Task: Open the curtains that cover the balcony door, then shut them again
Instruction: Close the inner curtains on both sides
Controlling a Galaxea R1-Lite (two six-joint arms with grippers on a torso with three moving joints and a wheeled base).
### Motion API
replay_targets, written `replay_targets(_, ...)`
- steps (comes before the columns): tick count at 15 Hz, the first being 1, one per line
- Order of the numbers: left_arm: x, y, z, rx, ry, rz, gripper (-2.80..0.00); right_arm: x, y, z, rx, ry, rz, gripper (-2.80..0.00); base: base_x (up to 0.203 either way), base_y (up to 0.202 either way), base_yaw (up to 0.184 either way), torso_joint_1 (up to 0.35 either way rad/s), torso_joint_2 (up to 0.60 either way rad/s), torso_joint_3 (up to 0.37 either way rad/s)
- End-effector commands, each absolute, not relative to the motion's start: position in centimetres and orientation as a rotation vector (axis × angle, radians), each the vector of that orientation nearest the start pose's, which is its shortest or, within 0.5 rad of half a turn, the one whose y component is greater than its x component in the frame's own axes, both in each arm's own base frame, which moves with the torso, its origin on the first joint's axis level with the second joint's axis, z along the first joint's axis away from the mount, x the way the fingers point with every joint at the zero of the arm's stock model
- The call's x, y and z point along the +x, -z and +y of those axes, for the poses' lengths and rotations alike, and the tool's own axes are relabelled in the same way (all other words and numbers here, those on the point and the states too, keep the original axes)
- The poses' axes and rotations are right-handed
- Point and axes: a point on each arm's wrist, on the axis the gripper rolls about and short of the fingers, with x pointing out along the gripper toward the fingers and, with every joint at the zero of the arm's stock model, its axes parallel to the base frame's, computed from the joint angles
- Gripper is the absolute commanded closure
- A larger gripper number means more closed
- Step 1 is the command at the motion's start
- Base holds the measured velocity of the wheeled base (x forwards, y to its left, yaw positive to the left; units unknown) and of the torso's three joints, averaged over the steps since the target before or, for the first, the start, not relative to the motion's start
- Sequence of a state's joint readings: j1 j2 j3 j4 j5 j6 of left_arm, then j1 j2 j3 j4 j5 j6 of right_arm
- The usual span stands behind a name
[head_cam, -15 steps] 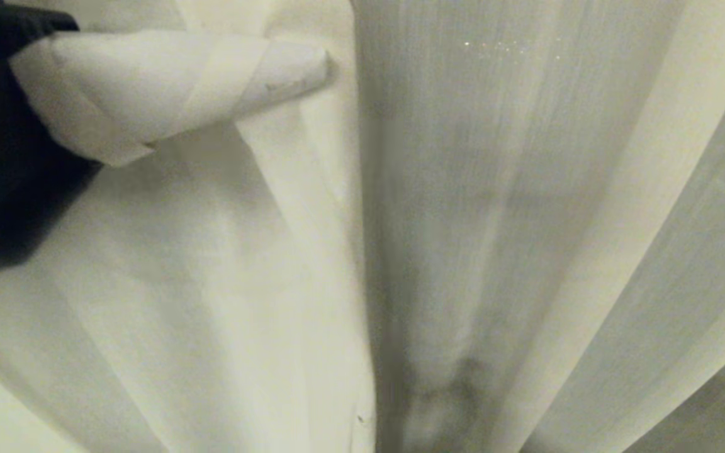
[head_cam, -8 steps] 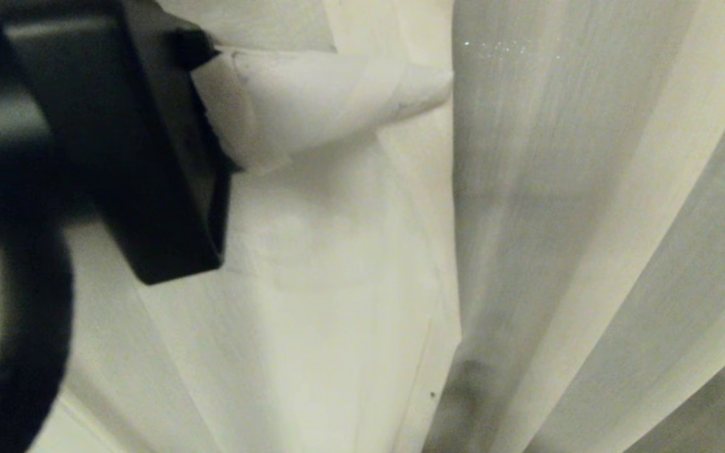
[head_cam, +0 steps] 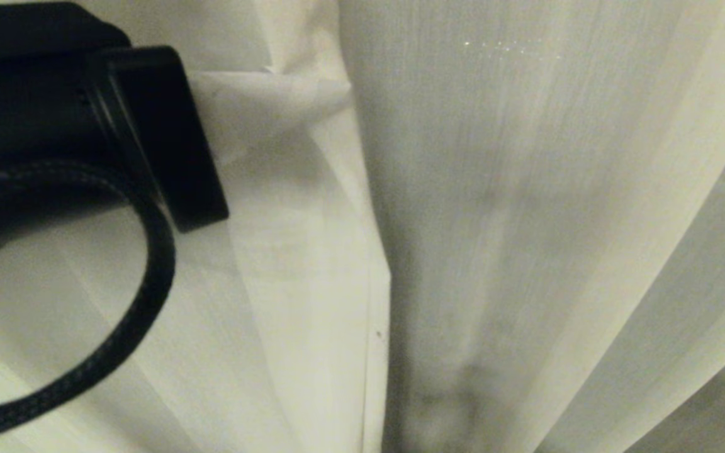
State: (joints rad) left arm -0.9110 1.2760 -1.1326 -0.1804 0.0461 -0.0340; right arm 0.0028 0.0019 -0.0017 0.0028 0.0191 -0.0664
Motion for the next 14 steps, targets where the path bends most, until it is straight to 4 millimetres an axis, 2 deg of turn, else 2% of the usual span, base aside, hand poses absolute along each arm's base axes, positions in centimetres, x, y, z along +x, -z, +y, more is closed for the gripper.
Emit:
replay_targets(1, 12.0, -34.3, -12.7, -0.067, 0.728, -0.056, 0.0, -2.3, -7.6, 0.0, -0.067, -0.023, 0.002, 0.0, 0.0, 0.0, 0.0, 0.0, 0.0, 0.0)
replay_targets(6, 12.6, -33.8, -7.8, -0.067, 0.316, -0.08, 0.0, -2.3, -7.6, 0.0, -0.067, -0.023, 0.002, 0.0, 0.0, 0.0, 0.0, 0.0, 0.0, 0.0)
replay_targets(9, 12.7, -32.6, -4.8, -0.053, 0.101, -0.068, 0.0, -2.3, -7.6, 0.0, -0.067, -0.023, 0.002, 0.0, 0.0, 0.0, 0.0, 0.0, 0.0, 0.0)
replay_targets(12, 12.5, -31.1, -3.3, -0.039, -0.007, -0.038, 0.0, -2.3, -7.6, 0.0, -0.067, -0.023, 0.002, 0.0, 0.0, 0.0, 0.0, 0.0, 0.0, 0.0)
replay_targets(14, 12.0, -30.4, -3.1, -0.035, -0.016, -0.027, 0.0, -2.3, -7.6, 0.0, -0.067, -0.023, 0.002, 0.0, 0.0, 0.0, 0.0, 0.0, 0.0, 0.0)
